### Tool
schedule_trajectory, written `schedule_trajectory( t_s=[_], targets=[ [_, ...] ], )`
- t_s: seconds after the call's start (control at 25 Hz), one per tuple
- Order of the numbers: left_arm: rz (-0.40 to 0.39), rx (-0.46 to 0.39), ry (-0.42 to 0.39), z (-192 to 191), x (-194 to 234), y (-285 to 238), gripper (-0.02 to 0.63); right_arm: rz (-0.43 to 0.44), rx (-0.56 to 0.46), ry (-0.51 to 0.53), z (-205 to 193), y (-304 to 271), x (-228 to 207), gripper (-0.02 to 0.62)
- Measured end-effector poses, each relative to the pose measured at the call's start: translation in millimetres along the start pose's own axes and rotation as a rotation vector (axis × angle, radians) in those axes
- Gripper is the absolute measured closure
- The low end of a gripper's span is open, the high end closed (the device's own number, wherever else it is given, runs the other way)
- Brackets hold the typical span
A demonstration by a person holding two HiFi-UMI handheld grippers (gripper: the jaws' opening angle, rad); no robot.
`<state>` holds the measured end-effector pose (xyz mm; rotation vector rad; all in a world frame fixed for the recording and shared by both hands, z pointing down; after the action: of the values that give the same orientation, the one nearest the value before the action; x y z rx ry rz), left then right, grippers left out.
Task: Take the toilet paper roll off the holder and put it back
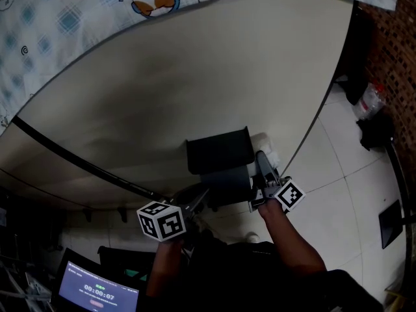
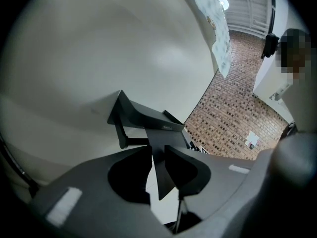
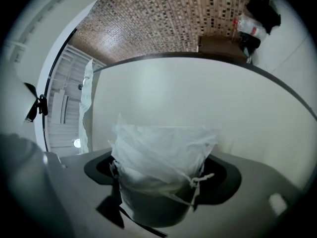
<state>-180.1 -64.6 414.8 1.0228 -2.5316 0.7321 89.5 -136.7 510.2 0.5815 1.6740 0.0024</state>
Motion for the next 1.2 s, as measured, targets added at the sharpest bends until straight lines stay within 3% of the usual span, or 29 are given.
schedule_trajectory(
  t_s=[0.36,0.64,0.76,1.04,1.2],
  targets=[
    [-0.009,0.004,0.017,-1,1,0,0.511,0.027,0.117,-0.032,-27,-1,-8,0.147],
    [-0.017,0.006,0.032,-3,2,0,0.515,0.094,0.465,-0.050,-47,-17,-14,0.153],
    [-0.025,0.006,0.036,-3,4,0,0.515,0.108,0.560,-0.066,-61,-27,-14,0.153],
    [-0.042,-0.010,0.045,-2,4,0,0.515,0.117,0.666,-0.099,-84,-35,-13,0.153],
    [-0.036,-0.012,0.045,-6,7,-1,0.517,0.072,0.704,-0.099,-82,-27,-25,0.146]
  ],
)
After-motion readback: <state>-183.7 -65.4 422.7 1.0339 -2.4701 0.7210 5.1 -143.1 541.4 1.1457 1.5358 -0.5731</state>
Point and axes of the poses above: the fingertips, and each gripper's own axes: y backward along the fingers, x to its left, z out of its top, the point moved 10 cm from there along y, backward along the fingers, and after that the axes turned 7 degrees about -y, right-handed, at the moved point
